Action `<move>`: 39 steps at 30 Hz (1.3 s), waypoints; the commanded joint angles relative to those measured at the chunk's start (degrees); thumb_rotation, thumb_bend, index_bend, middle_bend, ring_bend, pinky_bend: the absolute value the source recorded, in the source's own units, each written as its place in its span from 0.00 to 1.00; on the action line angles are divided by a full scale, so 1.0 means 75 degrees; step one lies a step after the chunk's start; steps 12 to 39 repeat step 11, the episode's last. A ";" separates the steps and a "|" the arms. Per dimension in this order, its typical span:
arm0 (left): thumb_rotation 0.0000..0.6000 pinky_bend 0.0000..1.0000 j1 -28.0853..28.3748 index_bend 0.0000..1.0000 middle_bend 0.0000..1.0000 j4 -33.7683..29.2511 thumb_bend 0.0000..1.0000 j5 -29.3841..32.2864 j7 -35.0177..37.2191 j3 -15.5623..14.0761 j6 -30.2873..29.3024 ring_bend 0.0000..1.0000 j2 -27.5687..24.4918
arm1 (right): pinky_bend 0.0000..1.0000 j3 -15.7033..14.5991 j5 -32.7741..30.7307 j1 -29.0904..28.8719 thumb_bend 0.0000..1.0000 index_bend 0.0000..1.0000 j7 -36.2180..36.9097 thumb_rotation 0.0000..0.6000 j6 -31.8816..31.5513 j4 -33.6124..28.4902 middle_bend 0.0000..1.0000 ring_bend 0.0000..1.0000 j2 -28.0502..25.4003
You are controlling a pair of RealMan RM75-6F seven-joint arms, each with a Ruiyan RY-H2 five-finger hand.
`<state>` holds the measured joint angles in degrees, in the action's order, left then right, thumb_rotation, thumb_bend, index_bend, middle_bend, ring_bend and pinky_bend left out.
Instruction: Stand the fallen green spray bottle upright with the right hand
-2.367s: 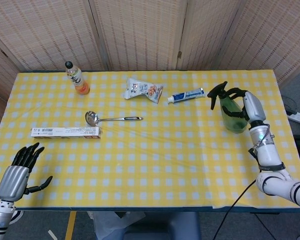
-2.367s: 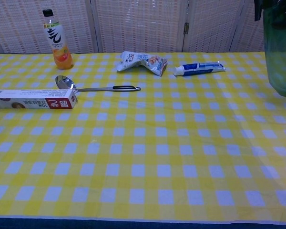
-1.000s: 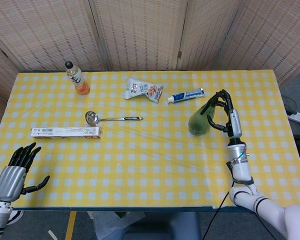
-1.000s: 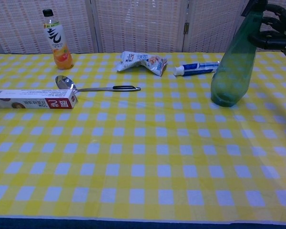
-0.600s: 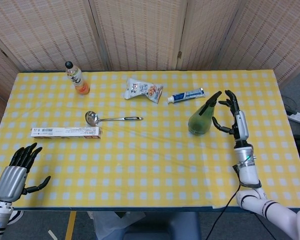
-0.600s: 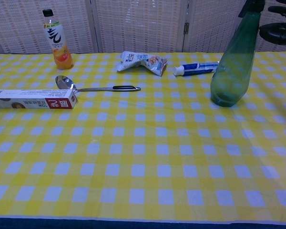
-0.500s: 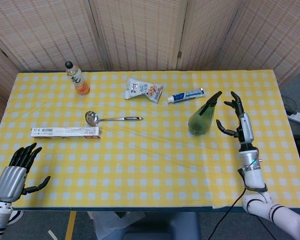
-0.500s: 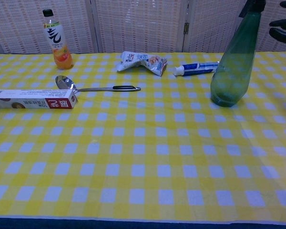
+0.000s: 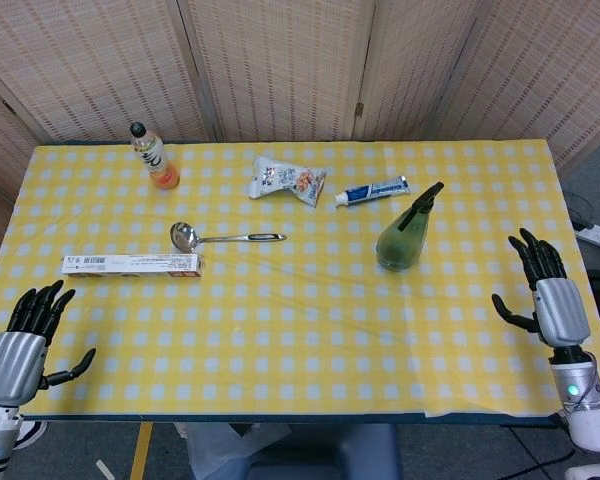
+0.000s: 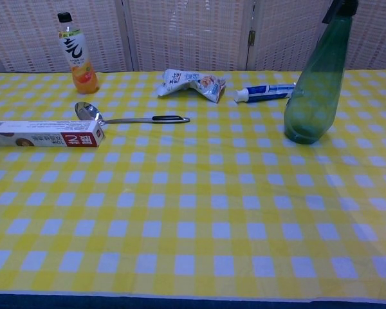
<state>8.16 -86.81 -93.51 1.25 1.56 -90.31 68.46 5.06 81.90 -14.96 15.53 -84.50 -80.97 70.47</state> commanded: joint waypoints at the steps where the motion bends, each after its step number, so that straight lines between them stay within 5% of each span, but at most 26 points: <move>1: 0.30 0.00 -0.0056 0.00 0.00 0.0070 0.33 -0.0159 -0.0040 -0.0004 -0.0169 0.00 0.0050 | 0.00 -0.0714 -0.0916 0.1242 0.37 0.00 -0.4038 1.00 -0.0589 -0.2212 0.00 0.00 -0.1010; 10: 0.30 0.00 -0.0117 0.00 0.00 -0.0172 0.33 -0.0145 -0.0411 -0.0195 0.0067 0.00 -0.0038 | 0.00 -0.1016 0.0117 0.1619 0.37 0.00 -0.4442 1.00 -0.1090 -0.2804 0.00 0.00 -0.1108; 39: 0.30 0.00 -0.0117 0.00 0.00 -0.0194 0.33 -0.0120 -0.0446 -0.0206 0.0109 0.00 -0.0046 | 0.00 -0.1002 0.0128 0.1610 0.37 0.00 -0.4418 1.00 -0.1061 -0.2797 0.00 0.00 -0.1113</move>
